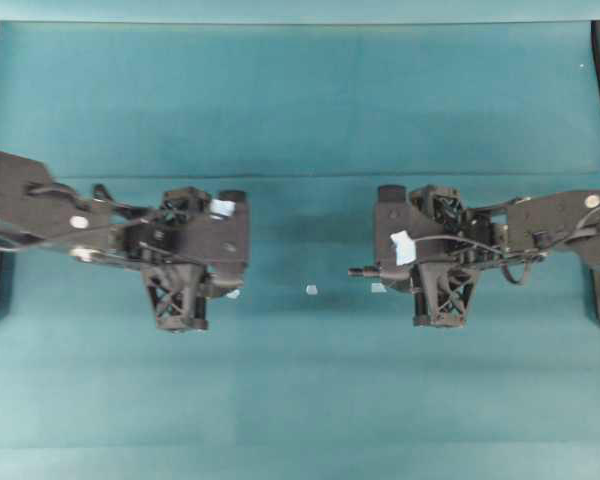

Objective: Insert the washer onto the shaft with both hands.
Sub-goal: 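Lift both parts and bring them toward each other mid-air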

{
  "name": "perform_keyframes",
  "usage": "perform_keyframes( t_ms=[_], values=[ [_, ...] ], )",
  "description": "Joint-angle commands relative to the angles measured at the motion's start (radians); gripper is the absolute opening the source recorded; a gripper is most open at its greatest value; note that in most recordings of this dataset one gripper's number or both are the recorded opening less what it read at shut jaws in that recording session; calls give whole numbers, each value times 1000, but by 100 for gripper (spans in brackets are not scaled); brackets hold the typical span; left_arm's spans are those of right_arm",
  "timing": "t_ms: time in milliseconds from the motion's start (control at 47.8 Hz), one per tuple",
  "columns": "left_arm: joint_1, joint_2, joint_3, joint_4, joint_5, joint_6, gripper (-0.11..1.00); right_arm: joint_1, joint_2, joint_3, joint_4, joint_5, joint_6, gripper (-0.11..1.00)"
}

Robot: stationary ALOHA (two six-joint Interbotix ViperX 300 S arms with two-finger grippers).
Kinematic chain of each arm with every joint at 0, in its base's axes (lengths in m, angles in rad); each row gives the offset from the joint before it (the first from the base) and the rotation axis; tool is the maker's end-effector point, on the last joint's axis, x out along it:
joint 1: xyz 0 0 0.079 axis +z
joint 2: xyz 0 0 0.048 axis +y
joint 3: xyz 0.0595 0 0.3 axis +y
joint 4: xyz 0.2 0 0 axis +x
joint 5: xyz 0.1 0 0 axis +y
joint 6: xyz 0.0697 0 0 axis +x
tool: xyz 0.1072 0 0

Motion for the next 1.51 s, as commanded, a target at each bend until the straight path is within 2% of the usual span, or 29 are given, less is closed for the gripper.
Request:
perform_keyframes(
  t_ms=[0,209,377,565,817,1173,1487],
  values=[
    [-3,-67,20,2,-71,0,37,2,-37,-5,6,-25,9,0],
    [3,-158,130,2,-313,-12,37,0,-66,20,18,-83,11,0],
    [5,-192,166,2,-414,-60,37,3,-86,41,35,-170,11,0],
    [0,-187,160,2,-434,-75,37,3,-106,66,40,-281,18,0],
    [2,-187,153,2,-476,-74,37,6,-107,69,38,-313,78,0],
    [17,-183,153,2,-518,-75,37,6,-100,78,38,-353,78,0],
    [17,-133,129,2,-580,-78,37,18,-74,135,40,-495,81,0]
  ],
)
